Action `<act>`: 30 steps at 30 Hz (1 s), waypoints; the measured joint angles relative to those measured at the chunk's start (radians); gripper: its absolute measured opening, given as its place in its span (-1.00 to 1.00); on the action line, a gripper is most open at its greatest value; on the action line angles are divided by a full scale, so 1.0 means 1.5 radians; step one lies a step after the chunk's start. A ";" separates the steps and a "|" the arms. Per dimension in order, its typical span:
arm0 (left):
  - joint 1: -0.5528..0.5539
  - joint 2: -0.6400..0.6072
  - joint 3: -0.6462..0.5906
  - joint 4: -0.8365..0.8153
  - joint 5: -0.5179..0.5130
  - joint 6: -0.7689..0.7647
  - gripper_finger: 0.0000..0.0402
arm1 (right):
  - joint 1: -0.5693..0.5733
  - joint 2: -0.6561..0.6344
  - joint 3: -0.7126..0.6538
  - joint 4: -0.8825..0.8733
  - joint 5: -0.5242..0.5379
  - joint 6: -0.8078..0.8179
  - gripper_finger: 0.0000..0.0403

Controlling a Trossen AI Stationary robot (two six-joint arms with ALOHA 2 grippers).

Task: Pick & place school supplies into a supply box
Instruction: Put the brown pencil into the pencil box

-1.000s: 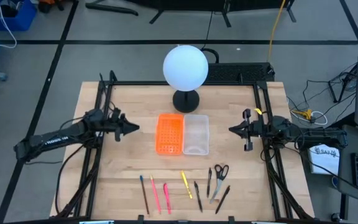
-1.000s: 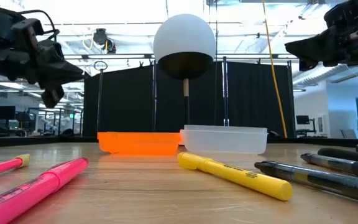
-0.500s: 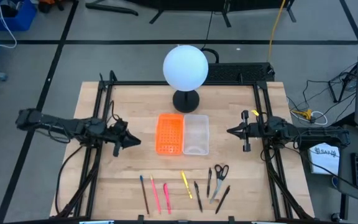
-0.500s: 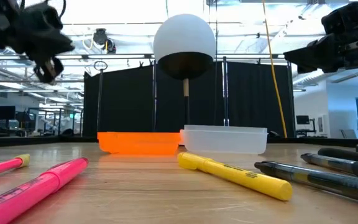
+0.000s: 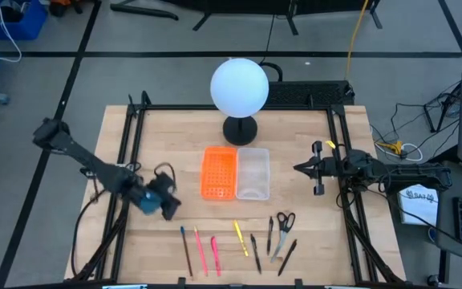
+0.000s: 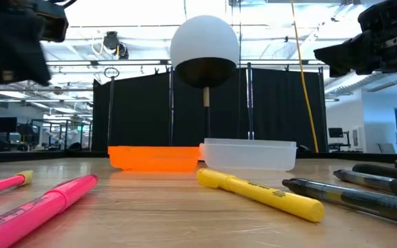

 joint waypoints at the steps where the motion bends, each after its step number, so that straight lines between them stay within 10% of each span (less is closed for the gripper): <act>1: -0.018 0.031 0.016 -0.005 0.000 -0.043 -0.75 | 0.000 0.000 0.000 0.001 0.000 -0.005 -1.00; 16: -0.099 0.346 0.289 -0.055 0.095 -0.281 -0.75 | 0.000 0.000 0.000 0.000 0.000 -0.009 -1.00; 30: -0.066 0.428 0.316 -0.092 0.181 -0.392 -0.72 | 0.000 0.000 0.000 -0.002 0.104 0.059 -1.00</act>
